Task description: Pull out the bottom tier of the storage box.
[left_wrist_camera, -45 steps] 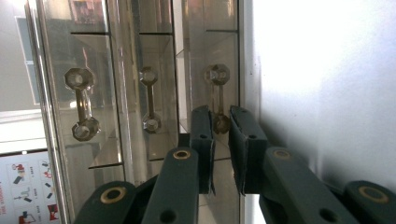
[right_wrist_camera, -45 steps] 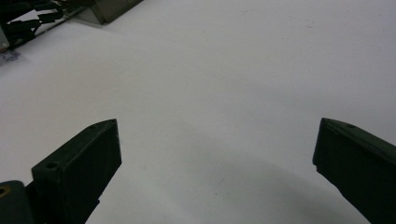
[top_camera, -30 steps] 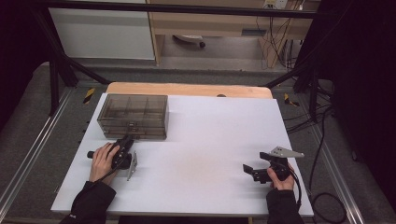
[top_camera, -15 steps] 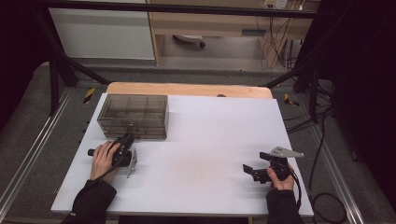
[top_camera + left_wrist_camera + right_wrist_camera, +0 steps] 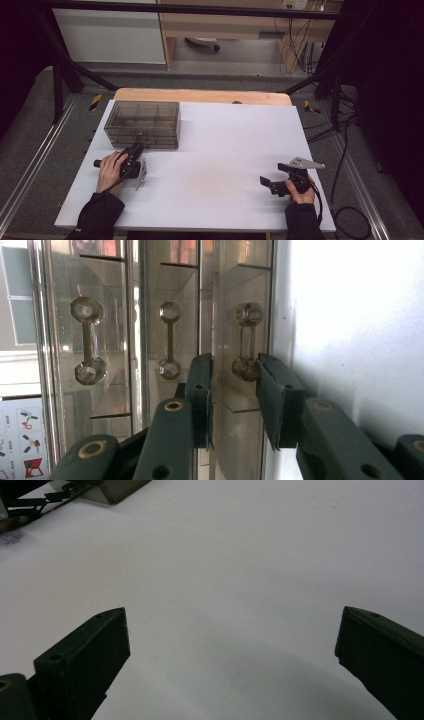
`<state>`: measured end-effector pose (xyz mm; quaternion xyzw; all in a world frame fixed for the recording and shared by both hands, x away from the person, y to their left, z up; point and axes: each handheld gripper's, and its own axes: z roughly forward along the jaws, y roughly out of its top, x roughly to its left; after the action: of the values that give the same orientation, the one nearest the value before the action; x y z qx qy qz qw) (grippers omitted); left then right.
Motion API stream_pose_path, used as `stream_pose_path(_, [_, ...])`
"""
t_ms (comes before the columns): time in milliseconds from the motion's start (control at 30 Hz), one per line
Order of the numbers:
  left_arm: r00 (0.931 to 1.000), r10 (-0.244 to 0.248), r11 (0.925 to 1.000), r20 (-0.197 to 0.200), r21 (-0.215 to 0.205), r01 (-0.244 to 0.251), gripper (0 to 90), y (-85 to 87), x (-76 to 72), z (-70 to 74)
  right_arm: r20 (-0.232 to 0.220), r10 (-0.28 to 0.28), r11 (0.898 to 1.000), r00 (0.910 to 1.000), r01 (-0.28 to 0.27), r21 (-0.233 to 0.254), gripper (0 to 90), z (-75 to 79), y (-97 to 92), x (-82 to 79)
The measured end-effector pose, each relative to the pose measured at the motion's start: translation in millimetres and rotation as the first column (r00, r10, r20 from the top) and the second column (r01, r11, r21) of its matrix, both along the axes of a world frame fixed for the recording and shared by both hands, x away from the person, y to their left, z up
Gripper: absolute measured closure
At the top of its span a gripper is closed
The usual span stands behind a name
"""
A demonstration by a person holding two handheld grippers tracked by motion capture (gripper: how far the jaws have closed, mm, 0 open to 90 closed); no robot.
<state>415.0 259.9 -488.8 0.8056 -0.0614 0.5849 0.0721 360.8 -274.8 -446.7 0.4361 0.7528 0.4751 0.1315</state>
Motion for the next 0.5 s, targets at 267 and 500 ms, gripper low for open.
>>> stream_pose_path(267, [1.0,0.003,1.0,-0.002,0.0,-0.003,68.4,-0.2,-1.3,0.3,-0.002,-0.001,1.0,1.0,0.001,0.0,1.8,0.2,0.1,-0.1])
stream_pose_path(500, [1.0,0.007,1.0,0.001,0.002,-0.007,68.4,-0.7,-3.1,0.0,0.0,-0.001,1.0,1.0,0.001,0.0,1.8,0.2,-0.2,-0.2])
